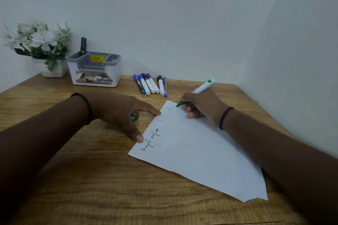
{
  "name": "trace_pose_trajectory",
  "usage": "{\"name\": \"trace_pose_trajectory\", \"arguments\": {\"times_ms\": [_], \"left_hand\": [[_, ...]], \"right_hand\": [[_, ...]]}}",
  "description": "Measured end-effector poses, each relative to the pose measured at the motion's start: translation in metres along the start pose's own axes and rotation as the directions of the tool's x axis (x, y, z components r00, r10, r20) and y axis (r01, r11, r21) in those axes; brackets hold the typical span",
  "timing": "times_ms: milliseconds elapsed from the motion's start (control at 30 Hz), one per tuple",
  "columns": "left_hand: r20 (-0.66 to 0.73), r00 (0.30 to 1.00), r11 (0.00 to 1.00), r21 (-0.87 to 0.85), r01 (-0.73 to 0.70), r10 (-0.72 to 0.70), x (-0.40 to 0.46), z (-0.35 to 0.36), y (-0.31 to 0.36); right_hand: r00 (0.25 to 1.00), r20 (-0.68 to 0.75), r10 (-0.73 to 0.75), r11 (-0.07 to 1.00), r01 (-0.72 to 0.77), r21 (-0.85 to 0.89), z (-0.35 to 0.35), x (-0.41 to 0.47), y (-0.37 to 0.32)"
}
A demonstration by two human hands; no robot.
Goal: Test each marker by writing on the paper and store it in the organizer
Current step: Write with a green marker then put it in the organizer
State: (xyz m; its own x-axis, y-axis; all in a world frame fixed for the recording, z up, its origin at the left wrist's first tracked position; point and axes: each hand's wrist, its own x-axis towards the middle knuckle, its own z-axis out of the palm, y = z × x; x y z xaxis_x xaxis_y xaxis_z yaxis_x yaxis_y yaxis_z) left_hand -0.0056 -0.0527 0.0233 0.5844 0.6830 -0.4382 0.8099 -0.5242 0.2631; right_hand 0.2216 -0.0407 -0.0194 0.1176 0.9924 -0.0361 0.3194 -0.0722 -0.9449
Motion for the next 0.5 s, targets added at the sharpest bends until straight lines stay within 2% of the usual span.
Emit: {"name": "trace_pose_trajectory", "arguments": {"times_ms": [100,233,300,400,500], "left_hand": [[-0.013,1.0,1.0,0.024,0.0,0.001,-0.002,-0.001,0.002],[-0.029,0.999,1.0,0.023,-0.021,0.022,-0.003,-0.001,0.004],[-0.03,0.999,1.0,0.006,-0.029,0.03,-0.003,0.0,0.003],[-0.038,0.998,0.998,-0.037,-0.042,0.041,-0.003,0.002,0.002],[-0.193,0.979,0.978,-0.188,-0.094,0.057,-0.006,0.008,-0.006]], "right_hand": [[0.998,0.063,-0.011,0.999,0.014,-0.034,0.003,-0.003,-0.002],[0.999,-0.043,-0.003,1.0,0.002,-0.023,0.0,0.004,-0.002],[0.999,-0.044,-0.001,1.0,0.001,-0.015,-0.001,0.005,-0.001],[0.999,-0.022,-0.024,0.996,0.026,0.09,-0.003,0.0,-0.001],[0.99,-0.008,-0.138,0.973,0.137,0.188,-0.005,-0.01,-0.007]]}}
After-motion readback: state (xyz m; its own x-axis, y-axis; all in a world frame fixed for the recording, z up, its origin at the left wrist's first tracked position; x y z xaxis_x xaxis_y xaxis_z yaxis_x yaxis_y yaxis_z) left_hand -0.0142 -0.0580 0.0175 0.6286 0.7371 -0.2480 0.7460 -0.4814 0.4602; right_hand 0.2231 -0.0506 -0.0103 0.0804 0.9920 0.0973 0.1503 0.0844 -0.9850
